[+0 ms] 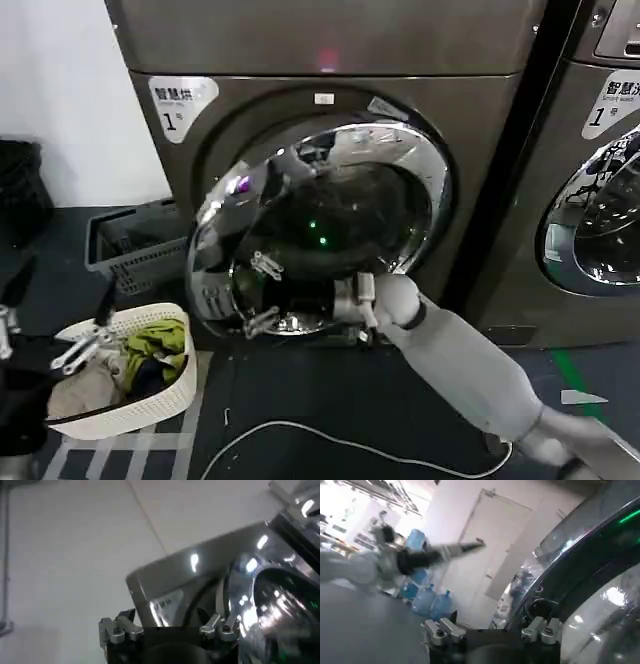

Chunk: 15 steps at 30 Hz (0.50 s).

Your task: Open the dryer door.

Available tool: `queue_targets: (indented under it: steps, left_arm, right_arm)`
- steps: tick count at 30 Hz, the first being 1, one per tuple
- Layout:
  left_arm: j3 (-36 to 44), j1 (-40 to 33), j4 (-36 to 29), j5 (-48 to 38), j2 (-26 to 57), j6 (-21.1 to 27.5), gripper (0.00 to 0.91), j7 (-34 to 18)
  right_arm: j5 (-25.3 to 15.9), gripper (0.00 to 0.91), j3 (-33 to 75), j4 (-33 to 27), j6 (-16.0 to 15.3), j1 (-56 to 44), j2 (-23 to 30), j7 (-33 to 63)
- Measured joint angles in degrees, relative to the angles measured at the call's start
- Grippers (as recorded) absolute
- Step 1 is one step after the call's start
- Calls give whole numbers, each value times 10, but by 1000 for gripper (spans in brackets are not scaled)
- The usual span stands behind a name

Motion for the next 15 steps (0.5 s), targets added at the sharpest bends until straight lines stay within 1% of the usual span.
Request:
queue_targets:
  steps: [7,15]
  left_arm:
    - [51,-55,46,36,31,23,907,-2]
    - [102,-119,88,44,64,45,907,-17]
  right_arm:
    - [5,907,33,45,0,-42,-35,-55]
    - [12,907,98,102,-1,-118,-76,-108]
